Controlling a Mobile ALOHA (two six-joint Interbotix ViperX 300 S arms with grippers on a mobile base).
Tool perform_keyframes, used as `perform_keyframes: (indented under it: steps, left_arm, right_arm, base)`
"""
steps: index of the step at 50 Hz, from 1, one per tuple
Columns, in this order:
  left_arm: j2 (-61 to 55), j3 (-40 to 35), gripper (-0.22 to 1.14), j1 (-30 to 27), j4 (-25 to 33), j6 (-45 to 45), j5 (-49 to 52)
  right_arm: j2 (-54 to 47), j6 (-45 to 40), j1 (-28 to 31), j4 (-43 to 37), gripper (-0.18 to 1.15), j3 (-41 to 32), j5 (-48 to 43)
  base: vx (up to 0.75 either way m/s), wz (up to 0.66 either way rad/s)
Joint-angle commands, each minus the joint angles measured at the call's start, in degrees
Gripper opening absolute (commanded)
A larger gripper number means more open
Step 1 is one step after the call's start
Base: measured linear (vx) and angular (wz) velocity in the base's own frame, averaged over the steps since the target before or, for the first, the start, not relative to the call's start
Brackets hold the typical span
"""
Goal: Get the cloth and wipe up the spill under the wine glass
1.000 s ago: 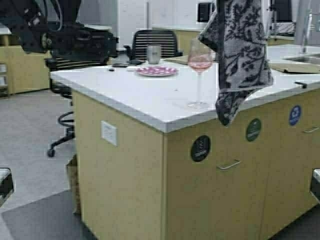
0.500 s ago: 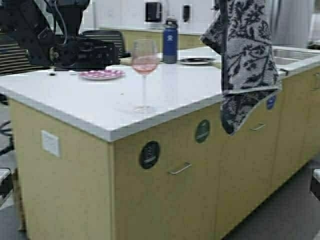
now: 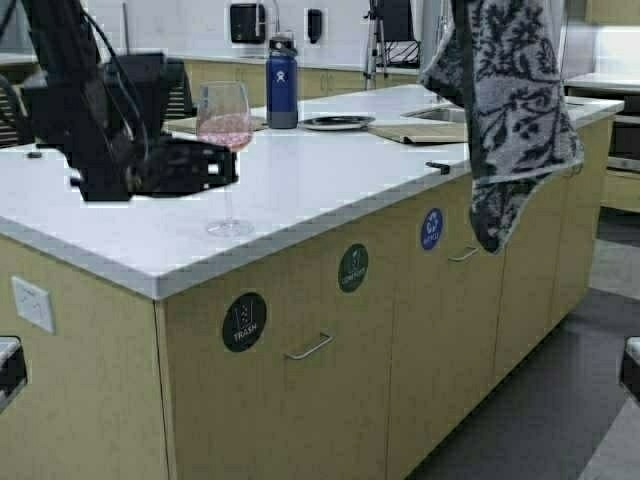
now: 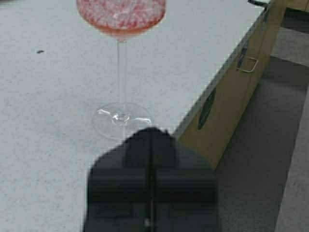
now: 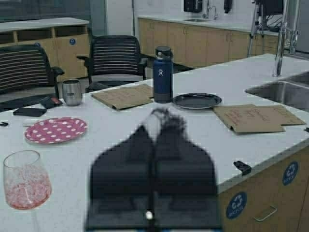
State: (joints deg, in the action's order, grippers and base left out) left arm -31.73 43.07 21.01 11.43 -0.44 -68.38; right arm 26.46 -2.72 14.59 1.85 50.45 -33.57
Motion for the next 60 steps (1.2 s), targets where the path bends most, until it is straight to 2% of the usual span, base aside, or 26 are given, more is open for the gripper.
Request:
perform_keyframes:
  steps: [1,13,18,22,28,35,39,60]
  left_arm:
    - [-2.90,-3.52,0.03,0.00,0.26,0.00,-2.02]
    - [-9.05,-8.88,0.04,0.26,-3.52,-1.76,-2.64]
    - [-10.46,-10.55,0.11,0.18,-4.39,-2.20,-2.81]
    - [-11.07,-11.25,0.25,0.35,-5.89,-2.55,-2.81]
    - [-10.90,-11.51,0.53,0.35,-9.23,-2.72,-2.81]
    - [-10.90,-11.07,0.87,0.35,-16.96,-4.39,-4.39]
    - [-10.90,-10.63,1.01,0.35,-19.51,-5.80,-5.54]
    - [-12.30,-12.74,1.01,0.53,-19.69,-6.50,-6.06]
  right_arm:
    - [0.62,-0.09,0.09,0.00,0.06,-1.76,-0.88]
    - [0.62,-0.09,0.18,0.09,0.06,-1.41,-0.88]
    - [0.70,-0.09,0.09,0.09,0.06,-1.58,-0.88]
    - [0.70,-0.09,0.18,0.18,0.06,-1.49,-0.88]
    - [0.70,-0.09,0.09,0.18,0.06,-1.32,-0.88]
    - [0.79,-0.09,0.09,0.18,0.06,-1.41,-0.88]
    - [0.79,-0.09,0.09,0.18,0.06,-1.58,-0.88]
    - [0.79,-0.18,0.18,0.18,0.06,-1.05,-2.72]
  base:
    - [0.05,0.02]
    - [0.06,0.05]
    - [0.10,0.11]
    - [0.11,0.15]
    - [0.12,0.15]
    - [0.13,0.13]
    - [0.12,0.06]
    - [0.10,0.02]
